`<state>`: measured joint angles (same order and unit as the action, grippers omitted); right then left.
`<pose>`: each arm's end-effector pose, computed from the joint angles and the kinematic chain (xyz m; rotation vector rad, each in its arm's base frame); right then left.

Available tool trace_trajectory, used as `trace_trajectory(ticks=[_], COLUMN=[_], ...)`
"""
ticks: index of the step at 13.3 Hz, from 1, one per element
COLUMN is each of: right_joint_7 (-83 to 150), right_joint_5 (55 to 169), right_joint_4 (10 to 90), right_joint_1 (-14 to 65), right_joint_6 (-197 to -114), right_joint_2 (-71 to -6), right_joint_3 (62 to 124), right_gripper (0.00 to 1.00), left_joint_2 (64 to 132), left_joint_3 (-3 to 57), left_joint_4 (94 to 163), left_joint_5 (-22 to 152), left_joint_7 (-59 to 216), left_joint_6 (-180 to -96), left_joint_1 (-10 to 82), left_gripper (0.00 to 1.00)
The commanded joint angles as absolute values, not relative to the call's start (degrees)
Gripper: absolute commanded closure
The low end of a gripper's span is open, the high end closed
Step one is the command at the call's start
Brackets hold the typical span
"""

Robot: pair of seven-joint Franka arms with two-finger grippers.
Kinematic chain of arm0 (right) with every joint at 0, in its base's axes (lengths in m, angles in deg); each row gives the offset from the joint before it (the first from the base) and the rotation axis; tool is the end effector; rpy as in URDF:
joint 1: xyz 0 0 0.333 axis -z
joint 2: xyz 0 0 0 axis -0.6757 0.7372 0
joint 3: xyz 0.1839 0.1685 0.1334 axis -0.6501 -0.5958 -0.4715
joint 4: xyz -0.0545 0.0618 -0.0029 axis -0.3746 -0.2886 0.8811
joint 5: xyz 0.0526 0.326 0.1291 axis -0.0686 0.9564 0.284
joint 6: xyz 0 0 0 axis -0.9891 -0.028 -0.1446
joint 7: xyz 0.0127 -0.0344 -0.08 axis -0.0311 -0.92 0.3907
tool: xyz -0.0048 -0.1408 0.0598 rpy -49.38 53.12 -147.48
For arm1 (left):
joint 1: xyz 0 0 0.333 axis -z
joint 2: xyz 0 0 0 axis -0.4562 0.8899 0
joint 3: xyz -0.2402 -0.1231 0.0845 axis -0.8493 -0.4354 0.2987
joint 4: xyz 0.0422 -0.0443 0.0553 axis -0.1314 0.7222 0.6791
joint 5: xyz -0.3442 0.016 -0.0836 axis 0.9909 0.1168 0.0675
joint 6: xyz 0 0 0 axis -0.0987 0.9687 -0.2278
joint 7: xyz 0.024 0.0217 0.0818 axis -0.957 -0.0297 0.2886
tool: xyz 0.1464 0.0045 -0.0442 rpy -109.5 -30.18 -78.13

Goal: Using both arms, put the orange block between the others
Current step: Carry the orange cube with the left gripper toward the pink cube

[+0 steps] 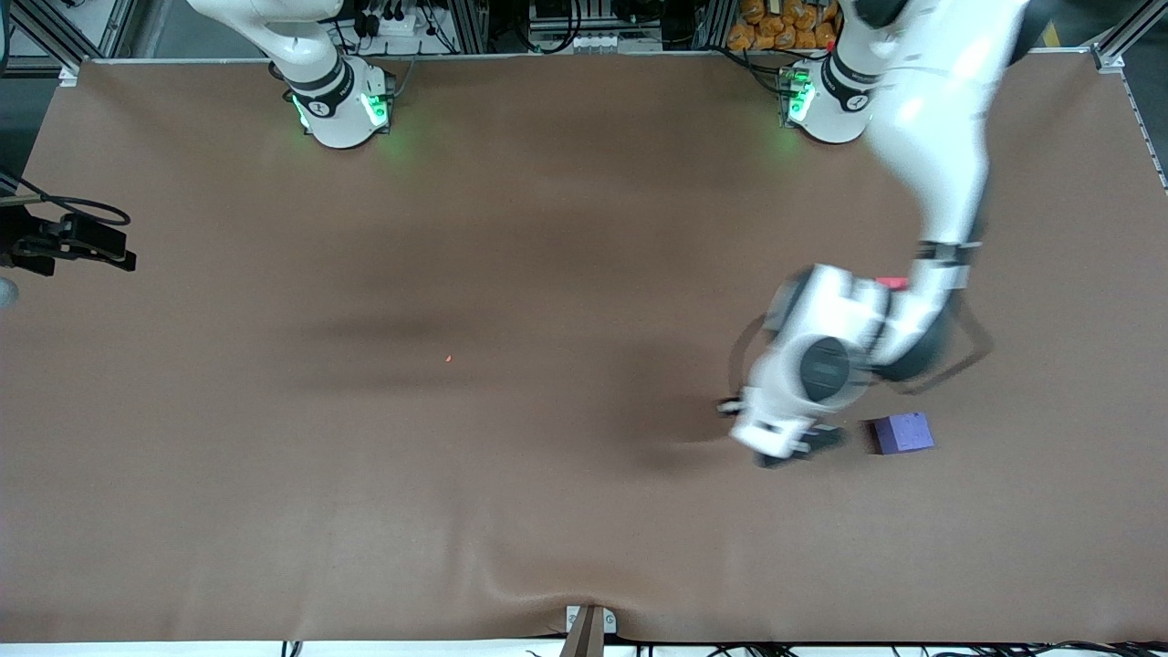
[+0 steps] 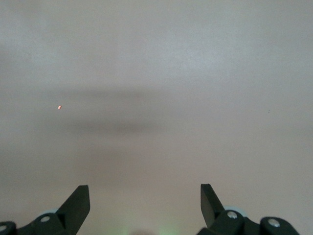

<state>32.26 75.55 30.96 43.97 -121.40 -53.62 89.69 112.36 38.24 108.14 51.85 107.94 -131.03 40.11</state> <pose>0.5330 -0.0308 0.5337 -3.1290 -0.0814 0.1777 0.6176 -0.2047 0.2429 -3.0497 -0.4100 0.2109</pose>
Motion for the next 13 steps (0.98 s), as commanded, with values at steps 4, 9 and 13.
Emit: trace_trajectory(ticks=[4, 9, 13], right_joint_7=[31.7, 31.1, 31.3], right_joint_5=[74.4, 74.6, 74.5], right_joint_4=[31.4, 31.5, 31.4], right_joint_1=[44.2, 44.5, 44.3], right_joint_6=[-120.8, -120.7, -120.7], right_joint_2=[-54.7, -54.6, -54.6], right_joint_3=[89.3, 89.4, 89.3], right_gripper=[0.0, 0.0, 0.0], left_joint_2=[99.9, 92.7, 93.4], left_joint_3=[36.8, 36.8, 36.8], left_joint_4=[125.6, 147.1, 149.7], left_joint_5=[50.4, 50.4, 50.3], left_joint_7=[90.0, 83.3, 78.8], left_joint_6=[-132.2, -149.0, -153.2], left_joint_1=[27.3, 24.7, 20.6], left_gripper=[1.0, 1.0, 1.0])
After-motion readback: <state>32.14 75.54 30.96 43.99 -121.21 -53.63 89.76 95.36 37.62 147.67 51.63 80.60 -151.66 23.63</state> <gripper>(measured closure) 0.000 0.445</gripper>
